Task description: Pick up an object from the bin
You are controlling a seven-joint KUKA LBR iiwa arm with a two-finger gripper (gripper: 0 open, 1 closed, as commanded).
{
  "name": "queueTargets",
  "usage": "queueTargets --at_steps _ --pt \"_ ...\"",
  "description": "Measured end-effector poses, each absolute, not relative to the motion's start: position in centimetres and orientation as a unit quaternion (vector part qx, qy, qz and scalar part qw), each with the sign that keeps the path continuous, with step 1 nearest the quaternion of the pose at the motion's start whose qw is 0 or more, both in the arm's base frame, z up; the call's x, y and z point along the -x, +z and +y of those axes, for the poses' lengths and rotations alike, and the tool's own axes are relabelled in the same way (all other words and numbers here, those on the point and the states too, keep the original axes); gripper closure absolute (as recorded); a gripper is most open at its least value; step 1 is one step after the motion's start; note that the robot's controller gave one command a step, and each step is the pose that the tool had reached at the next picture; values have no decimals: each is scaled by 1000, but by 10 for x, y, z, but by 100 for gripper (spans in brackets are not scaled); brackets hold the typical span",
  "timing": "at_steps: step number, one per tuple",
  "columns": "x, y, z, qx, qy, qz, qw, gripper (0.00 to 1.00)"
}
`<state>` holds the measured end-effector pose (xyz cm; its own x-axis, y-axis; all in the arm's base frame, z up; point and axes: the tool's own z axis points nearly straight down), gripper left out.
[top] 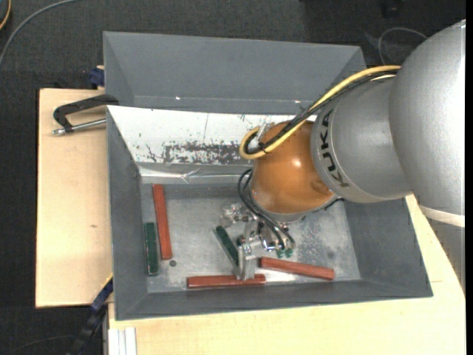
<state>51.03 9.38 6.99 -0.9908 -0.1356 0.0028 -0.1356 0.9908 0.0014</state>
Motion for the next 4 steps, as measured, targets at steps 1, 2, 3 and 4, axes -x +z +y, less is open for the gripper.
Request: queueTargets --at_steps 1,2,3,4 --pt "-539 71 -18 -92 2 -996 -4 0" --pt "-578 72 -58 -116 1 -993 -6 0" --pt "-529 71 15 -199 -2 -980 -1 0" --pt "-531 72 12 -197 -1 -980 -3 100"
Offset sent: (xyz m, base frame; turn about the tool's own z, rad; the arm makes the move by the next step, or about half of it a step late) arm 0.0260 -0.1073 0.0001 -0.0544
